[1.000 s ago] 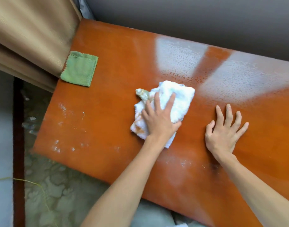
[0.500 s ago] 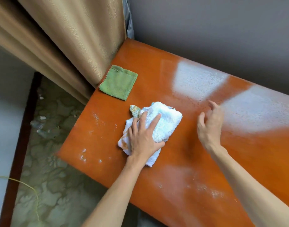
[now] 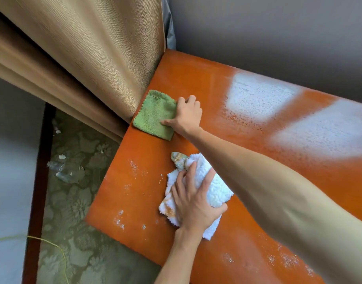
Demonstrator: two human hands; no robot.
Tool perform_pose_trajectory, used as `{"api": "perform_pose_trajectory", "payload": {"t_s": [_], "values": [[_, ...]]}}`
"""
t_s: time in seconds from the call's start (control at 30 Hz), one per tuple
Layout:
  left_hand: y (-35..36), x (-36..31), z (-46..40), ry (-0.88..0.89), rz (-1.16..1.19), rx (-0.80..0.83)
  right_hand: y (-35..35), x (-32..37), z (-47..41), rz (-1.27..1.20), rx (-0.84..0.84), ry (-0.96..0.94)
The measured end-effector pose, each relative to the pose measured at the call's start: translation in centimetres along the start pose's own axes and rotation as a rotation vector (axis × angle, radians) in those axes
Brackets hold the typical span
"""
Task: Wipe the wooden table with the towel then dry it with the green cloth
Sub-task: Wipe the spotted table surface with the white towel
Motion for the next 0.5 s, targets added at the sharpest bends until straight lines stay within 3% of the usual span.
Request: {"api": "perform_pose_trajectory", "payload": {"t_s": [0.07,0.17,0.27,0.37,0.5], "values": [[0.1,-0.1,-0.1,0.000,-0.009,0.018,-0.5,0.1,0.9,-0.183,-0.005,-0.067],[-0.3,-0.2,-0.1,-0.006,-0.048,0.041,-3.6,-1.6,4.3,-0.673,-0.033,-0.139],[-0.6,-0.2,-0.2,-0.026,-0.025,0.028,-8.4,-7.6,8.8,-0.894,-0.276,-0.136],[-0.8,-0.7,0.0,-0.023,-0.040,0.009,-12.2,-16.4,13.6,-0.878,-0.474,0.066],[-0.8,-2.1,-1.6,0.088,-0.091,0.006,-14.3,-24.7,17.4,-0.505,-0.476,0.233]]}}
Point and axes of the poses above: each hand's wrist, its own z-axis away from the middle knuckle, its own y-axis out of the palm, x = y × z, the point moved 3 cm from there along -z, towards the middle knuckle, and after that the axes turned 11 degrees about -z, right-handed, at the moved point
